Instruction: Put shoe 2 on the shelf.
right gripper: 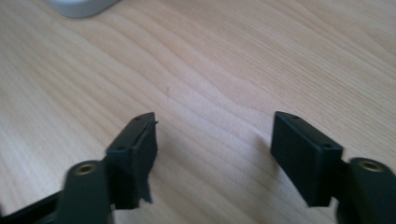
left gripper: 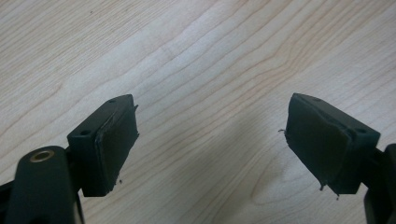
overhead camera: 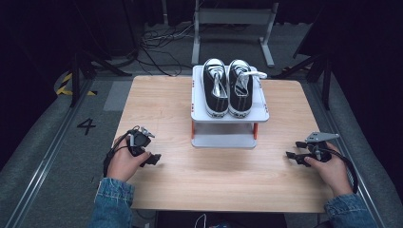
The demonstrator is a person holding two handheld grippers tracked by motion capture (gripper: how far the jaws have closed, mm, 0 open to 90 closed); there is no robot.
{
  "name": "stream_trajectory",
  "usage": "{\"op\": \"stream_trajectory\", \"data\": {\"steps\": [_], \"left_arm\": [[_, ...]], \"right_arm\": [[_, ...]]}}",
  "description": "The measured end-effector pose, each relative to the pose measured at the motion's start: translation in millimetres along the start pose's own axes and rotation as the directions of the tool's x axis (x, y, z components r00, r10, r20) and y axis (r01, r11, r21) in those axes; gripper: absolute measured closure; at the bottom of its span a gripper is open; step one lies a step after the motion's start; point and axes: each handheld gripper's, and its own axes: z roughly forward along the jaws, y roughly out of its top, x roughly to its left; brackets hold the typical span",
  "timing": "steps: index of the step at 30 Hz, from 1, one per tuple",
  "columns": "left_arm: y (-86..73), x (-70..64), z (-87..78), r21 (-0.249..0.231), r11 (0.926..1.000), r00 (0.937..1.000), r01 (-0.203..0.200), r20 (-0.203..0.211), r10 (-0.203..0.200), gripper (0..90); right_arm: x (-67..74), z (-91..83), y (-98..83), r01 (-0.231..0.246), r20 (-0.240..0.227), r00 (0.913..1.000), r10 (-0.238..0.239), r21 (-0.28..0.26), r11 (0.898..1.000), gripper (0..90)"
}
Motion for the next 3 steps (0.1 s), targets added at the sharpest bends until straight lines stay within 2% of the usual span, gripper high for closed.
{"op": "stream_trajectory", "data": {"steps": [3], "left_arm": [[-2.3, 1.5, 0.4, -0.002, 0.9999, 0.9999, 0.011, -0.009, -0.011, 17.5]], "right_arm": [[-1.1, 2.7, -1.1, -0.021, 0.011, 0.9997, 0.021, -0.022, 1.0, 28.0]]}}
